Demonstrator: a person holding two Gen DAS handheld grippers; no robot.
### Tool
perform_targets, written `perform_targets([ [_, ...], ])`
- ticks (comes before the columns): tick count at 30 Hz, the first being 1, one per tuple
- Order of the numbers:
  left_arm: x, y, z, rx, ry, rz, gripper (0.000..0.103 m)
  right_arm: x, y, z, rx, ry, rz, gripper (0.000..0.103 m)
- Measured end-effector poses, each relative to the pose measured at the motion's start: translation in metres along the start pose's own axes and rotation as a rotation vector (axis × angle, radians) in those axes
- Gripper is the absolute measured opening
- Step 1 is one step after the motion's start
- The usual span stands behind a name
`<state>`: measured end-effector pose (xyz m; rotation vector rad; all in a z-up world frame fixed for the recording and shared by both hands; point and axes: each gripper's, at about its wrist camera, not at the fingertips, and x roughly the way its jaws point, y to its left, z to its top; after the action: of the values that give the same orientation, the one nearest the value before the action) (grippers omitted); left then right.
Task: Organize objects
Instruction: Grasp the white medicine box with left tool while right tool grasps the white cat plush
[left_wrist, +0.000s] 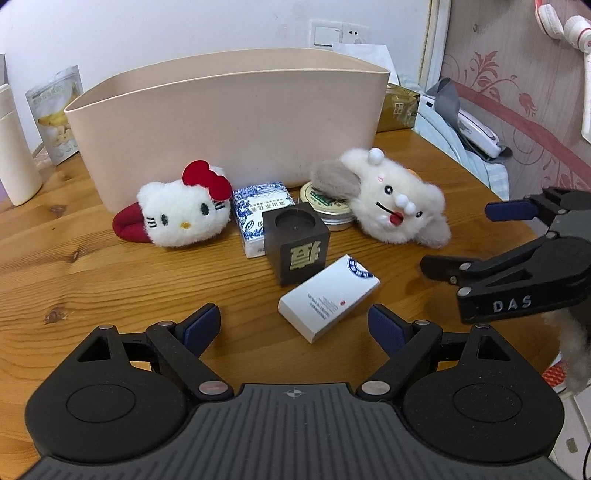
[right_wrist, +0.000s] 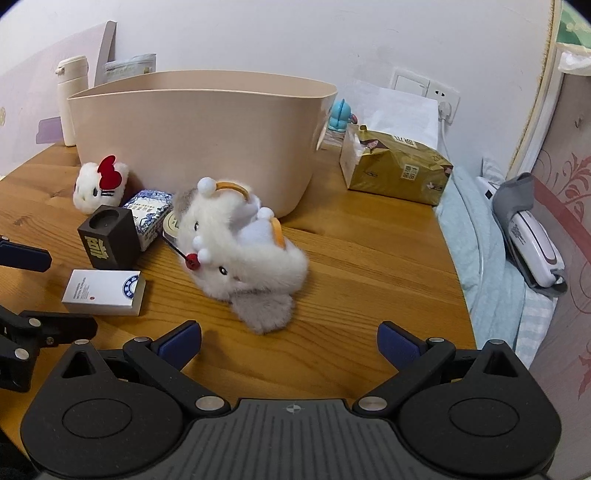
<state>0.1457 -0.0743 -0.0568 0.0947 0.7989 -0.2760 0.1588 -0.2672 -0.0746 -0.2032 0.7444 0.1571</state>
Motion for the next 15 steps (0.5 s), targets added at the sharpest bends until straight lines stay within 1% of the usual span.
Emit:
perform_targets([
  [8, 0.015, 0.002, 0.009, -0.021, 0.003, -0.009, 0.089, 0.014, 0.006, 0.006, 0.001, -0.022, 0.015, 0.103],
  [13, 0.02, 0.002, 0.013, -0.023, 0.0, 0.038, 0.089, 0.02, 0.01, 0.012, -0.003, -0.037, 0.019, 0.103],
  [15, 0.02, 0.007, 0.013, -0.032, 0.0, 0.042, 0.088, 0.023, 0.013, 0.015, -0.009, -0.042, 0.021, 0.103],
])
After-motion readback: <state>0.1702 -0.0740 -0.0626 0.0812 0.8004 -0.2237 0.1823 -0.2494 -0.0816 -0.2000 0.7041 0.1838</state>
